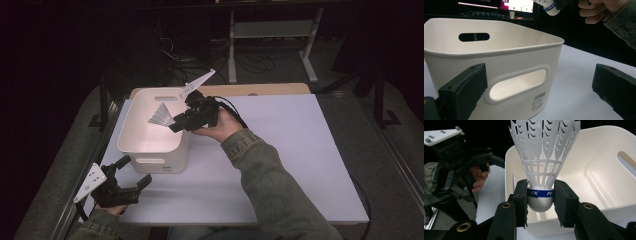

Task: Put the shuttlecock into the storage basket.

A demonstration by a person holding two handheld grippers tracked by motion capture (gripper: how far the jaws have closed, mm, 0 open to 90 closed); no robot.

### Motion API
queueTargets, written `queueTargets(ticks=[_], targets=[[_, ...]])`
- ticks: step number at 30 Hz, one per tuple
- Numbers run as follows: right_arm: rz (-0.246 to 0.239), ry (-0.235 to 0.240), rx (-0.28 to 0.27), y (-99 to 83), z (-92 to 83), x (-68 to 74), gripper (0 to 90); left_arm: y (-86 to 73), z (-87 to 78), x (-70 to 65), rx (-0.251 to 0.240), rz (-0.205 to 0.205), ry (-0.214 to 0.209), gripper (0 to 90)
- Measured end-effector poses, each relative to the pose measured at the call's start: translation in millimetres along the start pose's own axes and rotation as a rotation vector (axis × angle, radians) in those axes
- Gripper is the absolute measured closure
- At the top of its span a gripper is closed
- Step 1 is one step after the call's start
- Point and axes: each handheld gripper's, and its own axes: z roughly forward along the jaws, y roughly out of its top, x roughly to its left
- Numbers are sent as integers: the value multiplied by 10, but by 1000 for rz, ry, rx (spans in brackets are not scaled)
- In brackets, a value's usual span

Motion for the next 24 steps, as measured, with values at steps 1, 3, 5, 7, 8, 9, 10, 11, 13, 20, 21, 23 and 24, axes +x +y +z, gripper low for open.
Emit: queueTargets(ticks=[1, 3, 5, 7, 8, 9, 10, 11, 13, 20, 21, 23, 24], targets=[[5, 6, 2, 7, 6, 5, 636, 0, 0, 0, 0, 1, 0, 0], [7, 15, -16, 12, 21, 0, 636, 2, -3, 1, 2, 4, -1, 0], [7, 18, -15, 10, 42, -13, 636, 3, -5, 1, 4, 2, -1, 0], [13, 21, -15, 6, 73, -23, 636, 5, -8, 2, 2, 3, -1, 0], [16, 25, -14, 5, 89, -27, 636, 5, -8, 2, 0, 2, -1, 0], [16, 28, -12, 1, 131, -37, 635, 5, -10, 2, -2, 2, -1, 0], [16, 28, -12, 1, 131, -37, 635, 5, -11, 4, 0, 2, -1, 0], [21, 35, -11, 0, 151, -38, 636, 5, -12, 4, 0, 1, -1, 0], [17, 32, -7, -2, 183, -47, 635, 7, -14, 8, 0, 4, -2, 0], [26, 41, -14, -11, 270, -58, 636, 8, -18, -4, 7, -9, 5, 0], [29, 46, -14, -13, 284, -60, 636, 8, -18, -1, 3, -6, 4, 0], [29, 46, -12, -16, 315, -68, 636, 7, -19, 2, -2, -3, 7, 0], [28, 47, -14, -18, 331, -73, 635, 6, -18, 2, -2, -6, 6, 0]])
